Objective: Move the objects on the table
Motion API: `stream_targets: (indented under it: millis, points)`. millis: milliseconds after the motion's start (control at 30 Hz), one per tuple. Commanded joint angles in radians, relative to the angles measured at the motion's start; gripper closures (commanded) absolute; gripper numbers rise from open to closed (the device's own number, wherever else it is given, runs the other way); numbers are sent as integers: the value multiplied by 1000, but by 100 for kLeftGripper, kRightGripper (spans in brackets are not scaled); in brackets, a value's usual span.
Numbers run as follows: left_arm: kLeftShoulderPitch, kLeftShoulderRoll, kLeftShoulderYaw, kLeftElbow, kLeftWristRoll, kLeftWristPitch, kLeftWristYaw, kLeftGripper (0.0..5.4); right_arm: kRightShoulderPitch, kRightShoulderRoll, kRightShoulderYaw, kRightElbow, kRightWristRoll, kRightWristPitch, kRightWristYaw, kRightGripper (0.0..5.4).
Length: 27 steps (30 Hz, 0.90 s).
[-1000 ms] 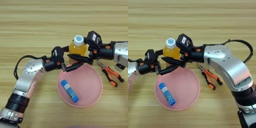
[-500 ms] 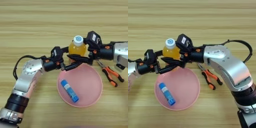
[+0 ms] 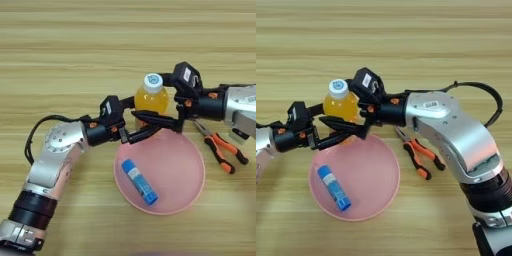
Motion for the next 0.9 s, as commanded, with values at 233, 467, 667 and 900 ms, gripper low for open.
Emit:
stream_targets:
  millis: [233, 467, 667, 900]
  points:
    - [-83, -14, 59, 70, 21, 19, 85, 201, 2, 27, -105, 23, 81, -17, -8, 0]
    - [-107, -28, 106, 128, 23, -5, 144, 201, 42, 77, -232, 33, 135, -130, -40, 0]
    - [-111, -31, 139, 168, 82, -45, 227, 201, 94, 122, -295, 46, 68, -382, -70, 0]
    - [-86, -38, 189, 179, 103, -78, 316, 201, 189, 227, -301, 203, -69, -682, -172, 0]
